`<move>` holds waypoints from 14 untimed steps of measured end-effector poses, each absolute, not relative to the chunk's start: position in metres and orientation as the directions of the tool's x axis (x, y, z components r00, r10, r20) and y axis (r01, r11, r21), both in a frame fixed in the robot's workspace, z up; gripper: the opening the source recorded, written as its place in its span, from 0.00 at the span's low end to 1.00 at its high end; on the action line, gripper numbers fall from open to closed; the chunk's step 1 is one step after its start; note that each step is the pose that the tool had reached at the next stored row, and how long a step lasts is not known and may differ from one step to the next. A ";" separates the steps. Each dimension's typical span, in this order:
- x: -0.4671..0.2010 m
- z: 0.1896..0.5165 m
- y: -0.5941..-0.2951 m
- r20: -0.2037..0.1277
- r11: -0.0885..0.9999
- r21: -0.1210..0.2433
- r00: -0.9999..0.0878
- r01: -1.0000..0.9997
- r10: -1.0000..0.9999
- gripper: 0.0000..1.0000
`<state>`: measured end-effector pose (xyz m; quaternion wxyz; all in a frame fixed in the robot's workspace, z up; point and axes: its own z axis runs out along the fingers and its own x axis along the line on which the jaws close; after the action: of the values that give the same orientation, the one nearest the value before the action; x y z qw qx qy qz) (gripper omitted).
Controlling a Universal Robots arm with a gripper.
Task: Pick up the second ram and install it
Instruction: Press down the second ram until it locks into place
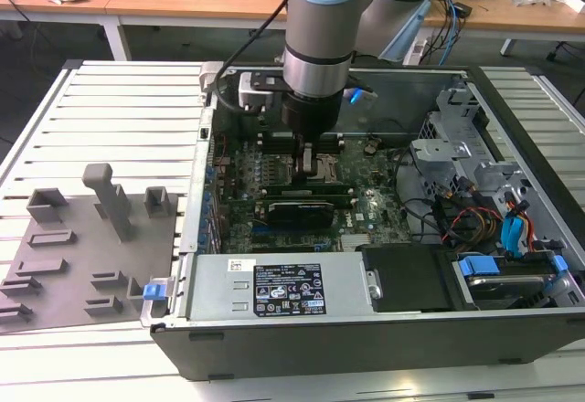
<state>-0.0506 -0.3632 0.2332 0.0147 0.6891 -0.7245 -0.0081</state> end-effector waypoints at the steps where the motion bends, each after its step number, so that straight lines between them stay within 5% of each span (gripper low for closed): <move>1: -0.051 0.233 -0.363 0.010 0.050 0.032 -0.050 -0.998 -0.999 0.11; 14: -0.048 0.274 -0.362 0.010 0.050 0.032 -0.050 -0.998 -0.999 0.11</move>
<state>-0.0480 -0.3625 0.2735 0.0145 0.6892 -0.7244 -0.0083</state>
